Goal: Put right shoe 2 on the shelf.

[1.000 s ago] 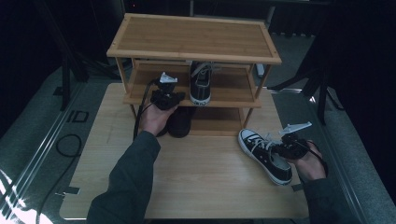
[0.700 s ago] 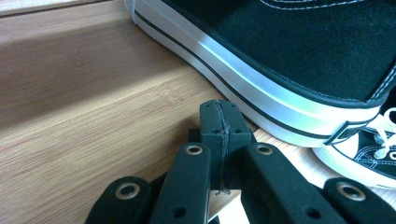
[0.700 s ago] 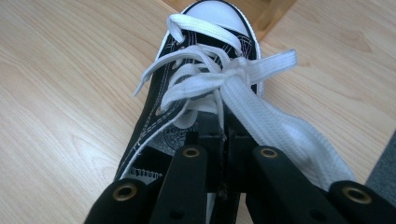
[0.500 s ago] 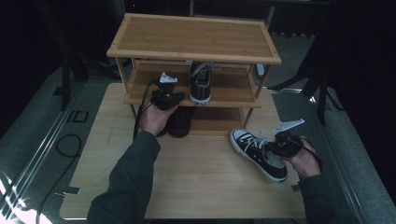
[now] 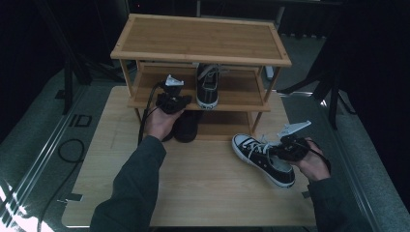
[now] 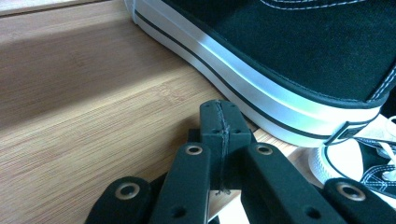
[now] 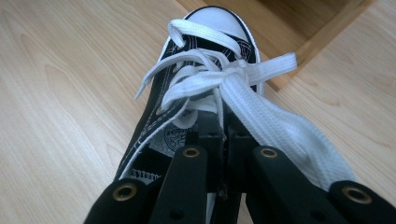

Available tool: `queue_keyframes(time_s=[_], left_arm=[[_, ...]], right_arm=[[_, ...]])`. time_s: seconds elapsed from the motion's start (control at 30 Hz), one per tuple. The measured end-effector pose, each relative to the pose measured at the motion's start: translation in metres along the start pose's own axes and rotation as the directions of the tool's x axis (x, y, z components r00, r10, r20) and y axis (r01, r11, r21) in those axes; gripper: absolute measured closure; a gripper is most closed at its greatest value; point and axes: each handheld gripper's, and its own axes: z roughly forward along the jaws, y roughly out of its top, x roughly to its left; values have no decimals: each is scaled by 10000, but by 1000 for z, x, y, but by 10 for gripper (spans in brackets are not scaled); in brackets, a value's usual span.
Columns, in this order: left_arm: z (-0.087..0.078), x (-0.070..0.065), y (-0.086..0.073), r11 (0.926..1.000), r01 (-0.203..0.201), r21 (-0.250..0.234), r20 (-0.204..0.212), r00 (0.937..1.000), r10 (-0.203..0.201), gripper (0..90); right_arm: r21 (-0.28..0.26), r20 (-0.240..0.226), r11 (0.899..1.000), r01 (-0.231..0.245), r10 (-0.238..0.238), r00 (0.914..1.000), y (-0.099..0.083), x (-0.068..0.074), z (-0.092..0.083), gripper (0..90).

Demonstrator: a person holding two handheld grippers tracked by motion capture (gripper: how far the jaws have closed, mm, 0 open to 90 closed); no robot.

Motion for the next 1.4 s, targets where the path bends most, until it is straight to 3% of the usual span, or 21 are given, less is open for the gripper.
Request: queue_keyframes(time_s=[0.2,0.67,1.4], left_arm=[[0,0,0,10000,-4,-4,-32,10000,4,900],[0,0,0,10000,-14,5,-1,10000,14,900],[0,0,0,10000,-26,3,-36,10000,26,900]], right_arm=[[-92,-209,9993,358,-360,9991,7,4,-3,881],[-591,-970,9973,439,-495,9941,22,7,-17,881],[-804,-1069,9914,1031,-1115,9880,45,13,-35,881]])
